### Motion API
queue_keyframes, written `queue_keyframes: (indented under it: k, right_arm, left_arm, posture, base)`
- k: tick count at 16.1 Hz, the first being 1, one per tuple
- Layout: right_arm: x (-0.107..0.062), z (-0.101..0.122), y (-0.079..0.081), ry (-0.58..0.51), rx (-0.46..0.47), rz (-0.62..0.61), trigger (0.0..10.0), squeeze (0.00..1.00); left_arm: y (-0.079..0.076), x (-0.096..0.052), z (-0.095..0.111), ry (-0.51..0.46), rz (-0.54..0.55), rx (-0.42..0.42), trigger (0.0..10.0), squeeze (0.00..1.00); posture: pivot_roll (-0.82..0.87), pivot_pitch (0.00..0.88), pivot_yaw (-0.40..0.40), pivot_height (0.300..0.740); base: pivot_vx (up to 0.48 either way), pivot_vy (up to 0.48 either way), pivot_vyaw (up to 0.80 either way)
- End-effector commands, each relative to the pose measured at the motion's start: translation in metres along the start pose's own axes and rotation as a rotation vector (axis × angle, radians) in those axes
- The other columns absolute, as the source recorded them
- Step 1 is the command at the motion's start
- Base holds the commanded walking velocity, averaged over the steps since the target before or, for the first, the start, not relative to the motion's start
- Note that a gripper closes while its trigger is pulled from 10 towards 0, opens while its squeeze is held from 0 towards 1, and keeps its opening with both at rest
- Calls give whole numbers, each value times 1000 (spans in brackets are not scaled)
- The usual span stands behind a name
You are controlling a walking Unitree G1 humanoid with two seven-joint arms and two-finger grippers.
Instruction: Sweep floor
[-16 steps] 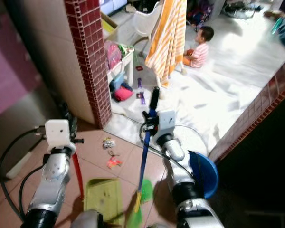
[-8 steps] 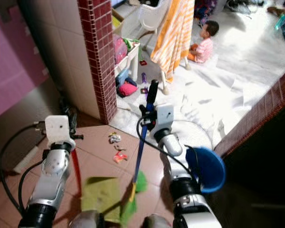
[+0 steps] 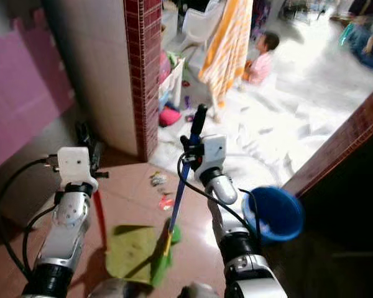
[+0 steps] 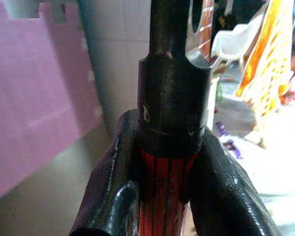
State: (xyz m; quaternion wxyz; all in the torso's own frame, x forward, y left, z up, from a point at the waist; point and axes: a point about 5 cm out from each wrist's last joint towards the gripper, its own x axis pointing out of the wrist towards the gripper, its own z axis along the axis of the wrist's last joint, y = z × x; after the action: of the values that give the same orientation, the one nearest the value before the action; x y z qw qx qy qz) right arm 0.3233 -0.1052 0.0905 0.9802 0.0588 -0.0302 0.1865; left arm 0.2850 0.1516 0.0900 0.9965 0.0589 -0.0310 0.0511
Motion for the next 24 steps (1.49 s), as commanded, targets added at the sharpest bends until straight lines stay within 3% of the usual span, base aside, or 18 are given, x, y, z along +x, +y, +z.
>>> queue_keyframes:
  k: [1, 7, 18, 24]
  right_arm:
    - [-1, 6, -8, -26, -10, -23, 10000, 0]
    - [-4, 4, -8, -29, 0, -33, 10000, 0]
    - [-3, 5, -7, -41, -32, -28, 10000, 0]
    - [-4, 6, -8, -42, -40, -28, 10000, 0]
  left_arm:
    - [-5, 4, 17, -74, -8, -28, 10000, 0]
    - [21, 20, 26, -115, 41, -4, 10000, 0]
    - [15, 16, 26, -115, 28, -16, 10000, 0]
    - [10, 16, 27, -115, 23, -29, 10000, 0]
  posture:
    - [-1, 0, -64, 740]
    - [1, 0, -69, 740]
    - [4, 0, -64, 740]
    - [-3, 0, -60, 740]
  base:
    - [0, 0, 0]
    - [268, 0, 0]
    - [411, 0, -97]
    - [397, 270, 0]
